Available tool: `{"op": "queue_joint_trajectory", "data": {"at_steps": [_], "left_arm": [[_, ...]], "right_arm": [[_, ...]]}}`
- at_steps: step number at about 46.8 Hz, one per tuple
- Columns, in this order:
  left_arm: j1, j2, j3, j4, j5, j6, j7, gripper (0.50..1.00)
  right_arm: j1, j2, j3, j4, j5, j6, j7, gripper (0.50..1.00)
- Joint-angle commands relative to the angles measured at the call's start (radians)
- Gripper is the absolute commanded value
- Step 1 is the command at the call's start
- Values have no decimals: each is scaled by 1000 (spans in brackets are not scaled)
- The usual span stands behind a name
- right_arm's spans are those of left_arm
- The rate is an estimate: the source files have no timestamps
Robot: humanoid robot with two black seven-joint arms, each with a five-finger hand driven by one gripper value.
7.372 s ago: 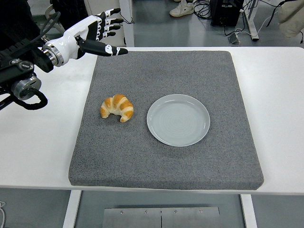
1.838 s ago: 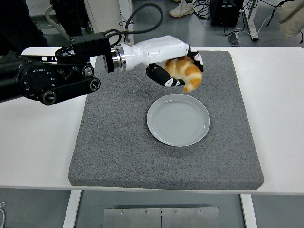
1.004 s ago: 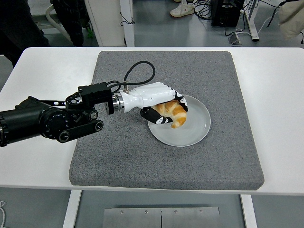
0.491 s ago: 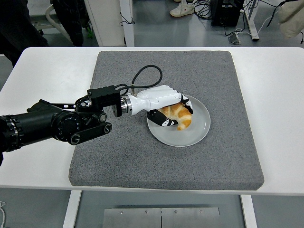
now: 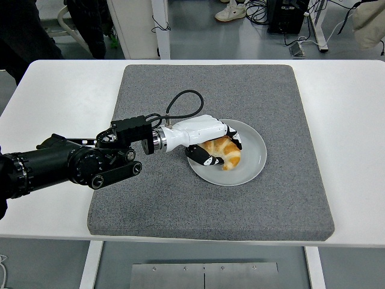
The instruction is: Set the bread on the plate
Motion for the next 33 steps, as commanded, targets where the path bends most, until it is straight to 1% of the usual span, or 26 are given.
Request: {"op": "queue_joint_trajectory", "data": {"at_steps": [1,15,23,28,33], "left_arm": [[2,-10,1,12,-23,0,0,500],[2,-16,0,17,-46,0,0,500],[17,-16,-3,19,-45,0,0,500],[23,-16,-5,17,-45,0,-2,566],[23,-16,-5,17,-46,0,-2,620]], "right_arm": [[0,0,0,0,0,0,-1,1000],[0,0,0,0,0,0,1,1000],[0,0,0,0,0,0,-1,1000],[0,0,0,0,0,0,-1,1000],[0,0,0,0,0,0,1,1000]]}}
